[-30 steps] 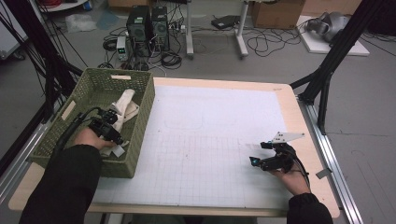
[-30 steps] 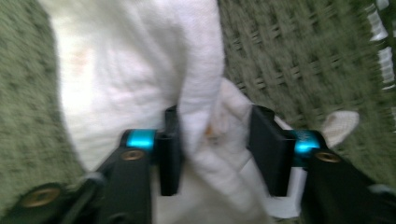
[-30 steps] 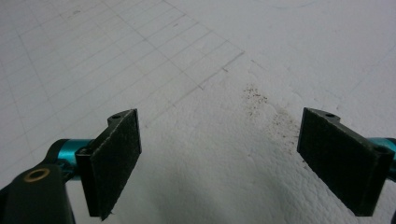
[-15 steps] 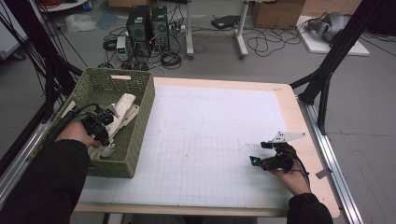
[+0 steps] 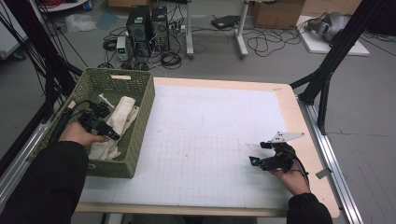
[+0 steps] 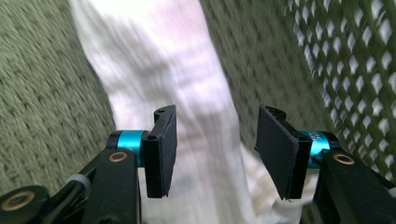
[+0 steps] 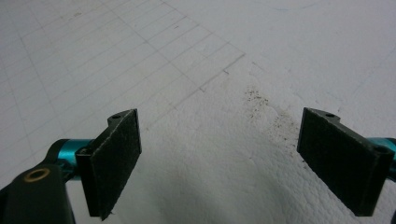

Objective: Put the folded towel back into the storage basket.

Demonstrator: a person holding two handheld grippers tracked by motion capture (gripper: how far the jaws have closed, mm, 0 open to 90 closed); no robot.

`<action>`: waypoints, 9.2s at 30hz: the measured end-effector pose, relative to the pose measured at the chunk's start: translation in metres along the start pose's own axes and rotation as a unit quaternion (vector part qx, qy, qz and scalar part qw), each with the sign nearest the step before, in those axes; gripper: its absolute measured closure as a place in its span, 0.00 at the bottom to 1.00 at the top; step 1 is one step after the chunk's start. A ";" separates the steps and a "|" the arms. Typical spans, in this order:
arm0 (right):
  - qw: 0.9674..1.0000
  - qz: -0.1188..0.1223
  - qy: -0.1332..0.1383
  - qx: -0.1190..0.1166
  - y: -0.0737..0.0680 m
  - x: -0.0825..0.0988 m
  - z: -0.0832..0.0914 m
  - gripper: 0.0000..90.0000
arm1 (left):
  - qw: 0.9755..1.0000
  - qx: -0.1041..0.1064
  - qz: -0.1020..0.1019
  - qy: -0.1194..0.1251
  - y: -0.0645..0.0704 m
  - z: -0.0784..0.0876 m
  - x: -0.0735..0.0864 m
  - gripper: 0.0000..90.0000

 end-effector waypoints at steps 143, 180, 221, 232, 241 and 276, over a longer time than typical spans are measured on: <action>0.999 0.009 0.034 0.011 -0.006 -0.007 0.015 0.14 | 0.956 0.134 0.127 0.228 0.004 0.019 -0.018 0.48; 0.999 0.010 0.040 0.012 -0.004 -0.009 0.016 0.14 | 0.904 0.241 0.156 0.315 0.056 0.038 -0.040 0.46; 0.999 0.006 0.045 0.004 -0.004 -0.011 0.017 0.14 | 0.904 0.187 0.158 0.349 0.134 0.022 -0.069 0.45; 0.999 0.009 0.045 0.003 -0.004 -0.011 0.017 0.14 | 0.899 0.190 0.165 0.357 0.154 0.012 -0.074 0.45; 0.999 0.009 0.043 0.001 -0.004 -0.010 0.016 0.14 | 0.894 0.206 0.173 0.358 0.167 0.004 -0.076 0.45; 0.999 0.009 0.048 -0.003 -0.004 -0.011 0.016 0.14 | 0.907 0.193 0.147 0.345 0.199 -0.027 -0.057 0.44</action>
Point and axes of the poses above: each handheld gripper's, and its own axes: z roughly backward along the jaws, x roughly out of its underside, y roughly to its right, the point moved 5 cm from there along -z, roughly forward along the jaws, and after that the axes turned 8 degrees about y, right-handed, at the moved point
